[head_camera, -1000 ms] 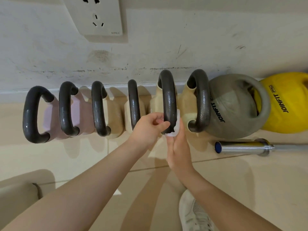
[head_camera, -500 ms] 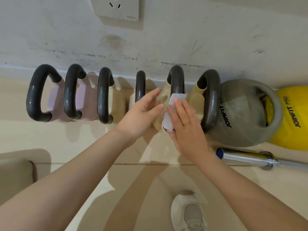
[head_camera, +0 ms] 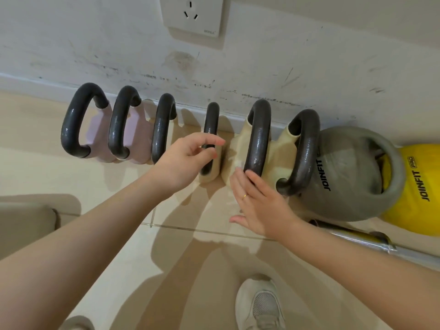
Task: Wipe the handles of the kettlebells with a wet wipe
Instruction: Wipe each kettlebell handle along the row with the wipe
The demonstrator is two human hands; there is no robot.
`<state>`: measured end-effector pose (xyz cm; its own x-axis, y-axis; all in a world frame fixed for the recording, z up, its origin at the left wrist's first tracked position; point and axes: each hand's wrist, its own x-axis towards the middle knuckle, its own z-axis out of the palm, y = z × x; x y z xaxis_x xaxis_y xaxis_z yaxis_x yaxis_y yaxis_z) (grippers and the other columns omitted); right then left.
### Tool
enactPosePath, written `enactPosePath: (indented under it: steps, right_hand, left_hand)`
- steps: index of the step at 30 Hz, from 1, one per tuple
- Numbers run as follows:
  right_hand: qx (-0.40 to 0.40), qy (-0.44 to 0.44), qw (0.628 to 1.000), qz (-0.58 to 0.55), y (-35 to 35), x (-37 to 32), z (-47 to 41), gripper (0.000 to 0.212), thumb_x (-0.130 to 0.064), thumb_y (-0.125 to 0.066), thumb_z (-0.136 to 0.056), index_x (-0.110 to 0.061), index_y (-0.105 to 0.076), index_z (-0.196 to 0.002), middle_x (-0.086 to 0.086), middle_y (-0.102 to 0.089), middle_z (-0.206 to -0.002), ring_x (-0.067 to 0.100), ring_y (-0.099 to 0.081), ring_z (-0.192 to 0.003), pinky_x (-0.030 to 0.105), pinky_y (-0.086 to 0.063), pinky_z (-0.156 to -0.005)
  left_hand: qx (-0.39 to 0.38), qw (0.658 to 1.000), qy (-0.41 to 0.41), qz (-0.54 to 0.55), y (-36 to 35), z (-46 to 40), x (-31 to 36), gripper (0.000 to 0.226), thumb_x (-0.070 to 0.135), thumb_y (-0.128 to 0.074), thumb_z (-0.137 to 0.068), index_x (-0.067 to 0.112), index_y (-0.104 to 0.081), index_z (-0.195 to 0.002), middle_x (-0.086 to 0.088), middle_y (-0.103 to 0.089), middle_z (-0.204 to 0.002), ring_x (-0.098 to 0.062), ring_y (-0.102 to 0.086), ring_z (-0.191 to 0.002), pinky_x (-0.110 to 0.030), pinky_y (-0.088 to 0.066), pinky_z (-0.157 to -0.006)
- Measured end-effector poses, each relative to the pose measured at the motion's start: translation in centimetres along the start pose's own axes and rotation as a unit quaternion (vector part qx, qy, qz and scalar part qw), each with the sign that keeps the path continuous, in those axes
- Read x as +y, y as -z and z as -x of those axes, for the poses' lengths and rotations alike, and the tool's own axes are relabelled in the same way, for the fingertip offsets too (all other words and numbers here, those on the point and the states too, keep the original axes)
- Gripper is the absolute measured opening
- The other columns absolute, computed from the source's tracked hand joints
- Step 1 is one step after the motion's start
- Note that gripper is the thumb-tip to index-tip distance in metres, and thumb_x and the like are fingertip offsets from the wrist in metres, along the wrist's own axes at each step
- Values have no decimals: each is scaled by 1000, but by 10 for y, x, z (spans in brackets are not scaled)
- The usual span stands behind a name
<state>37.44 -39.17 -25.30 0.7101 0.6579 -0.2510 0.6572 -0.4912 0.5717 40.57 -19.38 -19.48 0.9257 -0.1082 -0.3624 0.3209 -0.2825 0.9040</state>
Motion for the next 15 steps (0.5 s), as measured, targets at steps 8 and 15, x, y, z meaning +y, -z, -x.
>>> enactPosePath:
  steps: [8, 15]
  right_hand:
    - [166, -3, 986, 21, -3, 15, -11, 37, -14, -33, -89, -3, -63, -109, 11, -66, -110, 33, -50, -123, 43, -14, -113]
    - [205, -72, 965, -150, -7, 49, -33, 39, -32, -37, -92, -10, -67, -102, 9, -67, -114, 29, -51, -125, 44, -19, -111]
  left_hand:
    - [-4, 1000, 8, 5, -16, -5, 12, 20, 15, -50, -92, 26, -63, -103, -2, -65, -85, -29, -58, -84, -36, -50, -81]
    - [-7, 1000, 8, 20, -23, -8, 3, 20, 14, -50, -92, 28, -63, -98, 6, -62, -77, -10, -59, -82, -24, -44, -76]
